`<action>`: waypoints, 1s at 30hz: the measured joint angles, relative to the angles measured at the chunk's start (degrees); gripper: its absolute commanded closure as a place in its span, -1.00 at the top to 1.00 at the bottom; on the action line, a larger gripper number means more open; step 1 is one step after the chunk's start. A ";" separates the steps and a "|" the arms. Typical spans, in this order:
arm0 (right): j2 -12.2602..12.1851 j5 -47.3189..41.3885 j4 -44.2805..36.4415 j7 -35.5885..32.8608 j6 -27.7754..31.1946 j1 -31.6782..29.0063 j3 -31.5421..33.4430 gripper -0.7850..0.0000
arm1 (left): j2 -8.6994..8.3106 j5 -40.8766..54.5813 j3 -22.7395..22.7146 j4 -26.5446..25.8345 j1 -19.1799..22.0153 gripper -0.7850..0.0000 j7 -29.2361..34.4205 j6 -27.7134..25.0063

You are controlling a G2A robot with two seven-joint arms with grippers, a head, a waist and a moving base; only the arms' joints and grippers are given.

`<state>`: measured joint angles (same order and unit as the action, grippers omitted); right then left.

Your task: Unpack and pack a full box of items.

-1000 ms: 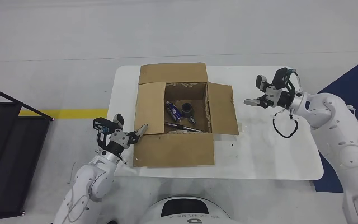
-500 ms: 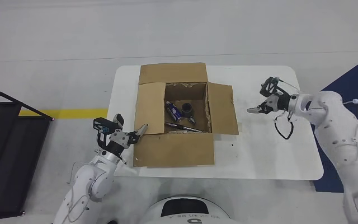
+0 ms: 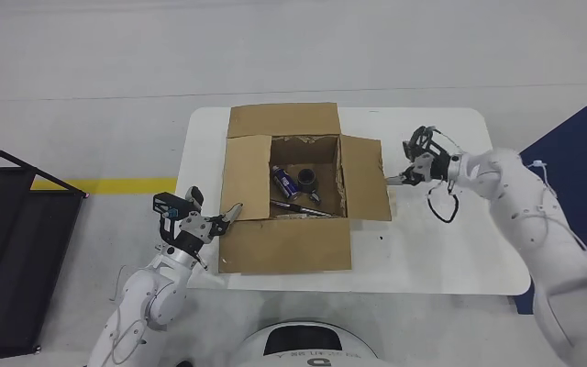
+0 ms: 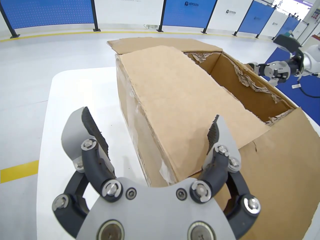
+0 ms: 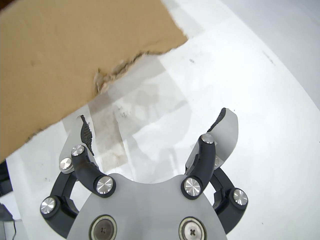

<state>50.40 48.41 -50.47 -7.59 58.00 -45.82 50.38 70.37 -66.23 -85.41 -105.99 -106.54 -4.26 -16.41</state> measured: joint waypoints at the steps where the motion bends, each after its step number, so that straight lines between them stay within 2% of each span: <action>1: 0.07 -4.18 0.23 -0.02 0.00 0.06 -0.64 1.00 | 0.00 0.00 0.00 0.00 0.00 1.00 0.00 0.00; 6: -0.55 -23.85 0.13 -8.28 0.00 1.86 -3.38 1.00 | 0.00 0.00 0.00 0.00 0.00 1.00 0.00 0.00; 9: -1.00 -30.38 -0.68 -12.67 0.00 2.70 -4.19 1.00 | 0.00 0.00 0.00 0.00 0.00 1.00 0.00 0.00; 13: -1.49 -34.00 -4.20 -16.59 0.00 3.57 -4.82 1.00 | 0.00 0.00 0.00 0.00 0.00 1.00 0.00 0.00; 19: -1.93 -31.49 -9.40 -17.02 0.00 4.27 -4.53 1.00 | 0.00 0.00 0.00 0.00 0.00 1.00 0.00 0.00; 23: -1.64 -24.03 -12.47 -15.43 -0.61 3.93 -4.64 1.00 | 0.00 -0.20 -0.10 0.05 0.07 1.00 -0.01 0.22; 26: -0.97 -20.02 -13.71 -13.65 -2.80 3.20 -5.41 1.00 | 0.02 -2.60 -0.68 0.33 0.04 1.00 -0.85 3.67; 30: -0.01 -14.02 -15.28 -11.06 -9.24 2.94 -6.20 1.00 | 0.13 -4.50 -0.68 0.36 -0.56 1.00 -2.34 7.17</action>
<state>50.39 34.39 -65.75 -18.65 48.76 -42.88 44.17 70.50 -70.73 -86.09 -105.63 -107.10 -6.60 -9.24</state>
